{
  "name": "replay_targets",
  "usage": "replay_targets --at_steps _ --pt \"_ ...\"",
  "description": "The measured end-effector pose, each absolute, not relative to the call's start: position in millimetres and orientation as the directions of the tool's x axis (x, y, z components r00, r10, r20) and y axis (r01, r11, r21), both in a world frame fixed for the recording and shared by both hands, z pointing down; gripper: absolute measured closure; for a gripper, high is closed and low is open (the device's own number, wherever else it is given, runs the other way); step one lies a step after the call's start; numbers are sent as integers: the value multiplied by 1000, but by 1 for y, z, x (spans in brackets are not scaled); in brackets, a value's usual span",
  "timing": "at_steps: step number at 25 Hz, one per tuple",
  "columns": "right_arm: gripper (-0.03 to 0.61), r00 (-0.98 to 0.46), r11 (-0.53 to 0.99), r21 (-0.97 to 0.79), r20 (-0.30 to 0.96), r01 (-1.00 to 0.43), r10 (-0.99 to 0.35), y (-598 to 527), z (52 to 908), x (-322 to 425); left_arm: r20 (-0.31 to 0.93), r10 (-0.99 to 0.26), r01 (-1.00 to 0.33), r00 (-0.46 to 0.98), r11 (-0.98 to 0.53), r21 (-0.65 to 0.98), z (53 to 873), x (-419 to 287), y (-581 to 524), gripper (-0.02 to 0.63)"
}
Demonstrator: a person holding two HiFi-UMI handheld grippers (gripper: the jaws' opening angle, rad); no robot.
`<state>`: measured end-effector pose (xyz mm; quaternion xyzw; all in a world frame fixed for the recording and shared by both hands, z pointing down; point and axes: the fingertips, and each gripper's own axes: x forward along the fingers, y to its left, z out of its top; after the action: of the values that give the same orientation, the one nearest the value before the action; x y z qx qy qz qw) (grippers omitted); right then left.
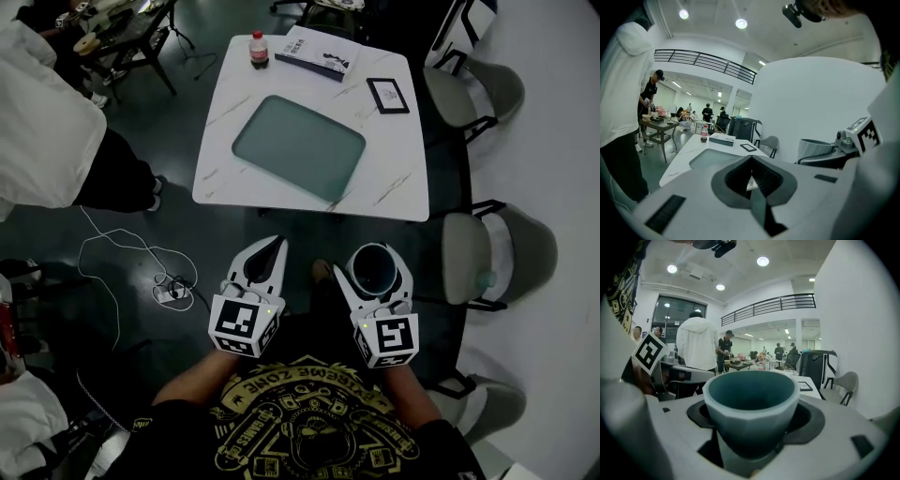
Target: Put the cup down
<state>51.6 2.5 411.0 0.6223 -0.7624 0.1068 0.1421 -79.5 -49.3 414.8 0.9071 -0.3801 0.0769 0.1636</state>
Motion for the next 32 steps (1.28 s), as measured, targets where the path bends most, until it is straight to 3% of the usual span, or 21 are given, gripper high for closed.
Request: replay_targets --at_steps 12,24,32 --pt "204 -374 412 26 368 -911 -851 -81 409 91 286 -794 -843 537 -494 212 409 -40 -108 604" --pt "204 -597 627 9 297 -779 -745 -144 404 102 274 -903 -942 331 -300 148 399 -23 -141 604" --pt "202 -634 666 10 293 -746 -716 -163 408 101 272 -924 -961 270 -244 127 399 -22 -152 604"
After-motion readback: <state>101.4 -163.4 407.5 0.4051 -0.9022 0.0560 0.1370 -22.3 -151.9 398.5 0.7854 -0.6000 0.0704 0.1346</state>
